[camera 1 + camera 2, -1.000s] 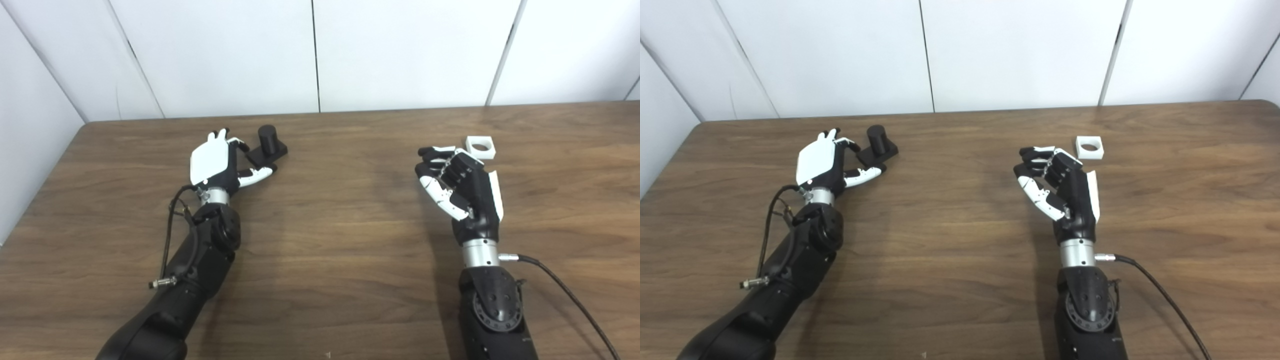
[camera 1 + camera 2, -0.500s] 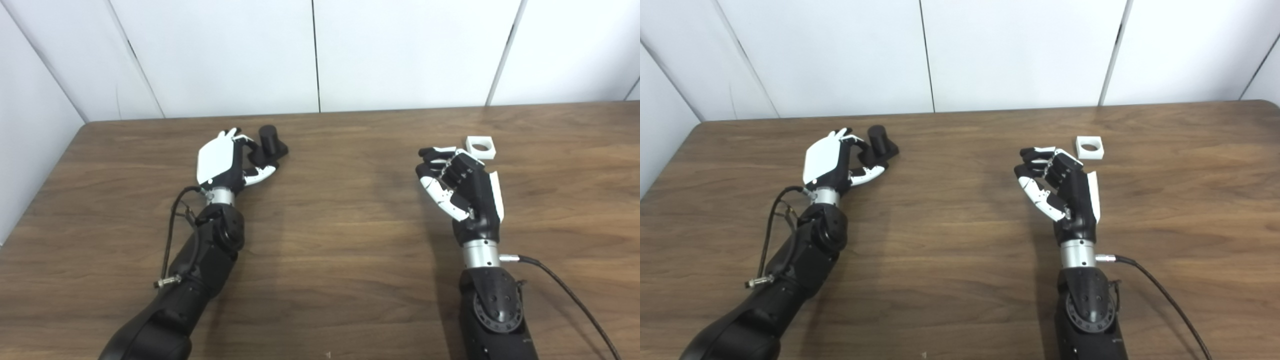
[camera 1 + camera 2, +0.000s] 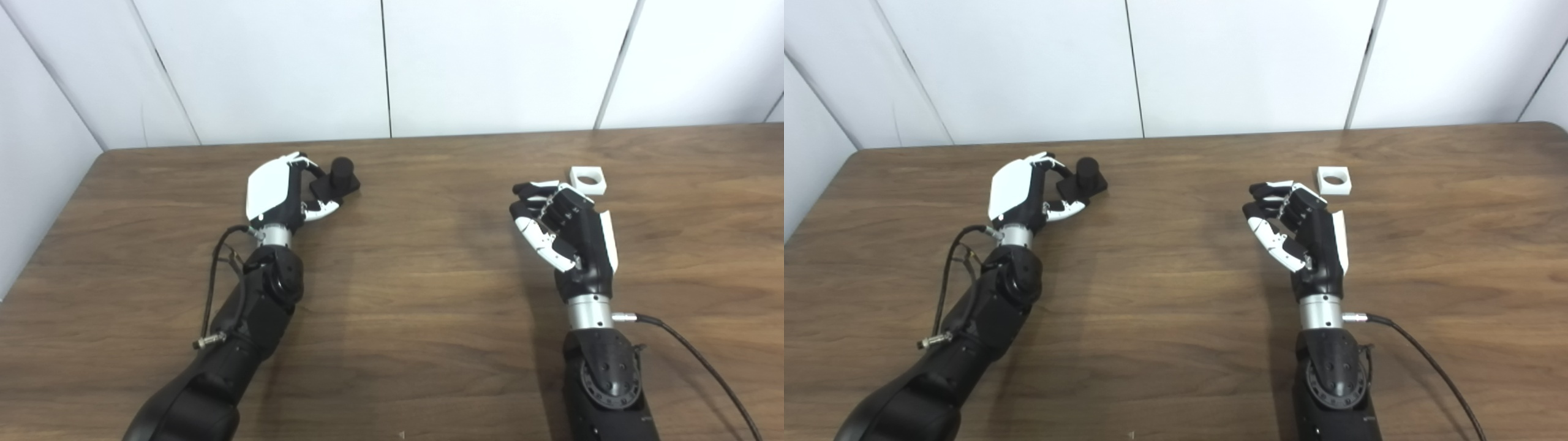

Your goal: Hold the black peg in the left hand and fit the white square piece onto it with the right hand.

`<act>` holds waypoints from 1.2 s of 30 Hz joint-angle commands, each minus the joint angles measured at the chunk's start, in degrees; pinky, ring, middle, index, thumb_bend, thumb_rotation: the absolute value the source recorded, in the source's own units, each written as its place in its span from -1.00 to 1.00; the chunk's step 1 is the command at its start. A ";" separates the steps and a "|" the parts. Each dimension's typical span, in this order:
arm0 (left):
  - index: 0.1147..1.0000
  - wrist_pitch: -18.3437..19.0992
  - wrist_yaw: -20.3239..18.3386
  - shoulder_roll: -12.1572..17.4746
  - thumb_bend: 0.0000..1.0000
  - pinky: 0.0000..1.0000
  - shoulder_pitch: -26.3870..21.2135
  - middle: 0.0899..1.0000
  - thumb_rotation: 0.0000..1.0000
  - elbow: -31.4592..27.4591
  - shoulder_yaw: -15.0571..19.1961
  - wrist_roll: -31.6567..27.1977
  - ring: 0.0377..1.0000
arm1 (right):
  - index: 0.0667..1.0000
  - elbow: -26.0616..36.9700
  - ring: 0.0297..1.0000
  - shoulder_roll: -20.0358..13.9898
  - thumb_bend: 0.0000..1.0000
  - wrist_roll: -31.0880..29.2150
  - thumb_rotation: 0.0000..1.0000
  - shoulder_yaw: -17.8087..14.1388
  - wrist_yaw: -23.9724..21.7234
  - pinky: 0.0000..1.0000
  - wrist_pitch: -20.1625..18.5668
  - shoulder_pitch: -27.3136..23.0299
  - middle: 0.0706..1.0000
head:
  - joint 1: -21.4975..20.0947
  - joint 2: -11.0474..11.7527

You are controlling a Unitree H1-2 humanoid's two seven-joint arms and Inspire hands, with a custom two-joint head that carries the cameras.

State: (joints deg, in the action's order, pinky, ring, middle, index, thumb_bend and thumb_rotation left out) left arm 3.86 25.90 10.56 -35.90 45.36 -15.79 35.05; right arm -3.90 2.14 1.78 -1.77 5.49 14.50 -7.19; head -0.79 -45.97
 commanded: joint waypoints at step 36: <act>-0.15 -0.33 -15.92 -0.68 0.03 0.49 8.01 0.70 -0.84 -9.03 -5.96 -5.18 0.76 | -0.07 -1.70 0.02 -1.60 -0.02 -0.24 -0.66 -1.41 -0.03 -0.08 -0.79 5.19 0.16 | -0.68 -0.61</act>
State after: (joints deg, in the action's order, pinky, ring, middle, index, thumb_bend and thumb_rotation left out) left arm 3.55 16.49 11.48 -30.94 35.42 -18.53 29.35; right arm -2.84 1.79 1.72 -2.20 5.59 14.01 -6.34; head -1.41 -46.49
